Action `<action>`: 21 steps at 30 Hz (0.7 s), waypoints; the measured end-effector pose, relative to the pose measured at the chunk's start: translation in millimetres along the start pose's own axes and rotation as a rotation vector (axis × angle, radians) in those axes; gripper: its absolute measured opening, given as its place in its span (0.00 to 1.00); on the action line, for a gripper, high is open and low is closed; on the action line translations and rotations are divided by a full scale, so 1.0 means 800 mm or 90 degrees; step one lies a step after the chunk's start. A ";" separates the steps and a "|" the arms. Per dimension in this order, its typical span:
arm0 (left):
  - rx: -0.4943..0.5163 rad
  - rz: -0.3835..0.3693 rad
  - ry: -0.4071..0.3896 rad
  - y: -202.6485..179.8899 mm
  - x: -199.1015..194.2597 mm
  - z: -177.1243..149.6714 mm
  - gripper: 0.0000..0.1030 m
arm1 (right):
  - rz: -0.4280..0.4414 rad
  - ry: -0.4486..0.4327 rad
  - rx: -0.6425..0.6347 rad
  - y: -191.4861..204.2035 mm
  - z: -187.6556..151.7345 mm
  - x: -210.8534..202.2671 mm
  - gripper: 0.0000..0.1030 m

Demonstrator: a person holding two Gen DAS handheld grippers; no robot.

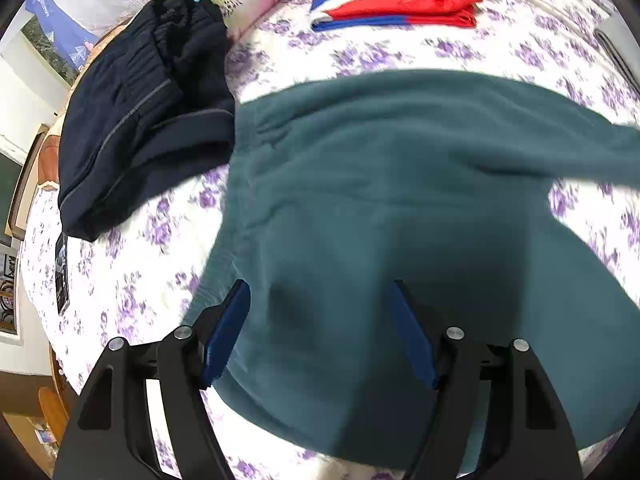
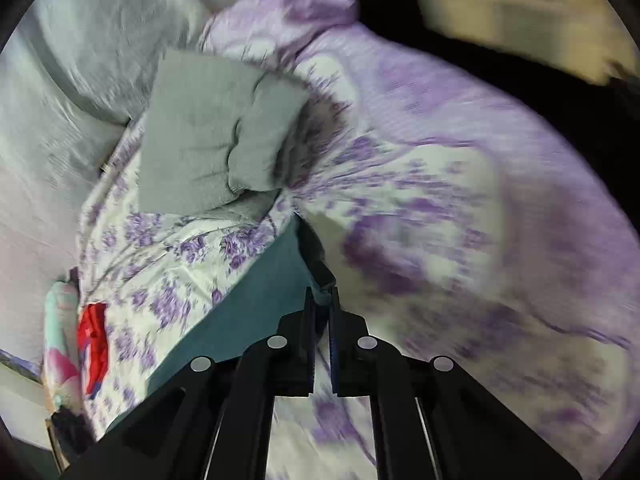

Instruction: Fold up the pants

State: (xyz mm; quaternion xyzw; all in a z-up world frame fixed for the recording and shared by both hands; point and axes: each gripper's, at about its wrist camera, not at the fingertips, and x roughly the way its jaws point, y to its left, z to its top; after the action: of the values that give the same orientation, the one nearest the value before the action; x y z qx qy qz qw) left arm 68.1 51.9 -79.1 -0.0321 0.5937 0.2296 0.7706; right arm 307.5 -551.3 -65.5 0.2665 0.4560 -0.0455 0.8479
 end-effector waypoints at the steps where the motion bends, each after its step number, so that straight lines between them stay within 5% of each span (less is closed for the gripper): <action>1: 0.000 0.002 -0.004 0.003 0.001 0.004 0.68 | -0.005 0.001 0.005 -0.013 -0.007 -0.018 0.05; 4: 0.011 0.018 -0.025 0.012 0.003 0.018 0.68 | -0.063 0.043 0.022 -0.063 -0.037 -0.036 0.06; 6: 0.030 0.041 -0.046 0.017 0.003 0.030 0.68 | -0.288 0.040 -0.041 -0.083 -0.057 -0.034 0.30; 7: 0.038 0.047 -0.054 0.021 0.003 0.038 0.68 | -0.421 -0.003 -0.083 -0.084 -0.066 -0.040 0.38; 8: 0.042 0.051 -0.062 0.024 0.002 0.045 0.68 | -0.463 -0.052 -0.096 -0.080 -0.071 -0.052 0.49; 10: 0.058 0.059 -0.089 0.032 0.000 0.064 0.68 | -0.422 -0.106 -0.117 -0.058 -0.077 -0.064 0.51; 16: 0.175 0.068 -0.133 0.034 0.016 0.123 0.67 | -0.245 -0.048 -0.207 0.043 -0.102 -0.027 0.63; 18: 0.239 0.097 -0.141 0.028 0.034 0.138 0.42 | -0.208 -0.027 -0.192 0.064 -0.112 -0.016 0.63; 21: 0.305 0.075 -0.101 0.023 0.066 0.152 0.41 | -0.220 -0.034 -0.206 0.090 -0.123 -0.003 0.65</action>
State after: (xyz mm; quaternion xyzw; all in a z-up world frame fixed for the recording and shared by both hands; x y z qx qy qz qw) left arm 180.6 124.1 -88.1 0.2041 0.5694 0.1282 0.7859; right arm 255.3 -441.7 -77.5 0.0440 0.4740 -0.1235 0.8707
